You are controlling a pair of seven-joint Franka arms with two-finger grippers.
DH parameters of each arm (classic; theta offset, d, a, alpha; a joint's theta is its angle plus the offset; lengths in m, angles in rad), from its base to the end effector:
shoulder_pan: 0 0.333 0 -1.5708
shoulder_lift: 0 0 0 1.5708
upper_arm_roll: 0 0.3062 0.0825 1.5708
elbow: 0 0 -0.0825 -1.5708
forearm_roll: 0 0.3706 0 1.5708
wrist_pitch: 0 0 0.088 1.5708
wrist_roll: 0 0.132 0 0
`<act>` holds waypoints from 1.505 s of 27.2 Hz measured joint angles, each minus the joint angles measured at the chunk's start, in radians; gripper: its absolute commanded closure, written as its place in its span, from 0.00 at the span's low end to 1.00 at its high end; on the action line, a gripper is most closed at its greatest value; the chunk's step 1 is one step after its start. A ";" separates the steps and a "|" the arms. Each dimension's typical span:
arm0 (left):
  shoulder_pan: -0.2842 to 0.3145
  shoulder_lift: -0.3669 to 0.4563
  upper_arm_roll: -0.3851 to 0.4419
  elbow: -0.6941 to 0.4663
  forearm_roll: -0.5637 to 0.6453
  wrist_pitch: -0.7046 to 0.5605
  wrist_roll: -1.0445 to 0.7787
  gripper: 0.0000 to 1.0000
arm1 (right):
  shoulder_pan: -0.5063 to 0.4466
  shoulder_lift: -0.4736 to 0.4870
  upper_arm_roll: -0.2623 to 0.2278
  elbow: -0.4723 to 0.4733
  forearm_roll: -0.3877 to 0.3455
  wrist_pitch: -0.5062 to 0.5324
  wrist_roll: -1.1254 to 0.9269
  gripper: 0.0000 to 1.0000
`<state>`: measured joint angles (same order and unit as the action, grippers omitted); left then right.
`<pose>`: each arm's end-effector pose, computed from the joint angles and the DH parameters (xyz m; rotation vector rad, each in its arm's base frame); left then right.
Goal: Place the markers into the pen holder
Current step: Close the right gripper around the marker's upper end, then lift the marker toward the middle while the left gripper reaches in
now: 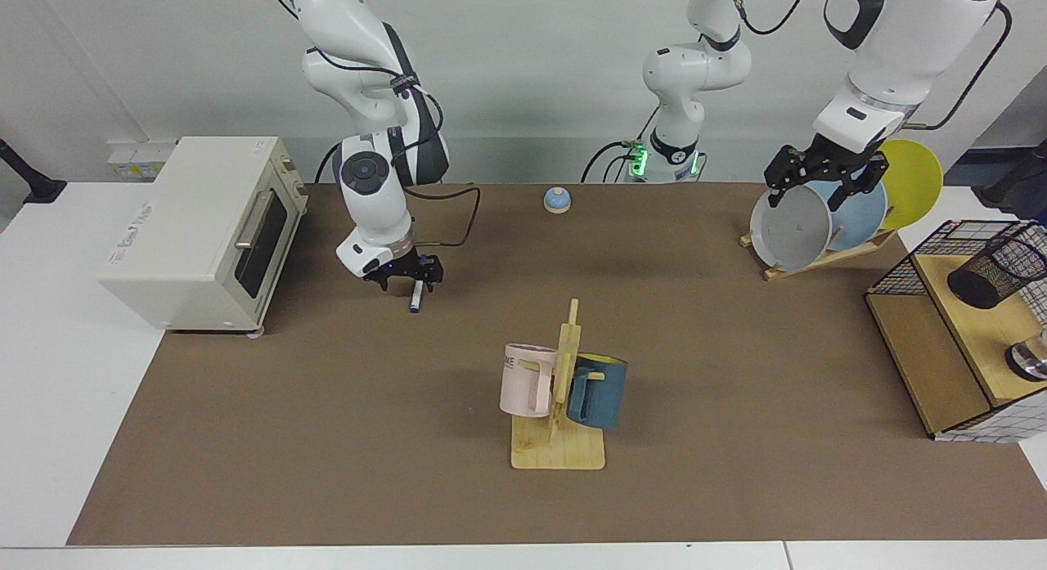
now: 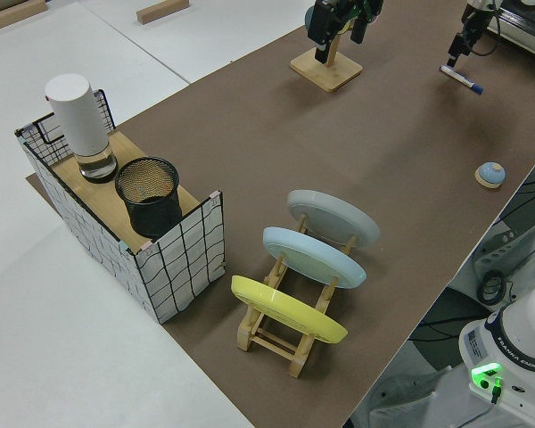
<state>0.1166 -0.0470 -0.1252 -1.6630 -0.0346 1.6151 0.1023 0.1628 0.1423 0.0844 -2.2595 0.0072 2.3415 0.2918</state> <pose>0.5299 -0.0103 0.5762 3.1082 -0.1699 0.0001 0.5000 0.1268 0.2695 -3.1386 0.0789 0.0977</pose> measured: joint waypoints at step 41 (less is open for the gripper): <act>-0.053 -0.001 -0.031 -0.001 -0.004 0.009 0.296 0.00 | 0.056 -0.049 0.004 0.273 0.066 -0.225 0.327 1.00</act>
<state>0.0631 -0.0477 -0.1561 -1.6636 -0.0387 1.6243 0.3985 0.2187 0.0935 0.0882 -1.9861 0.0737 2.1166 0.6189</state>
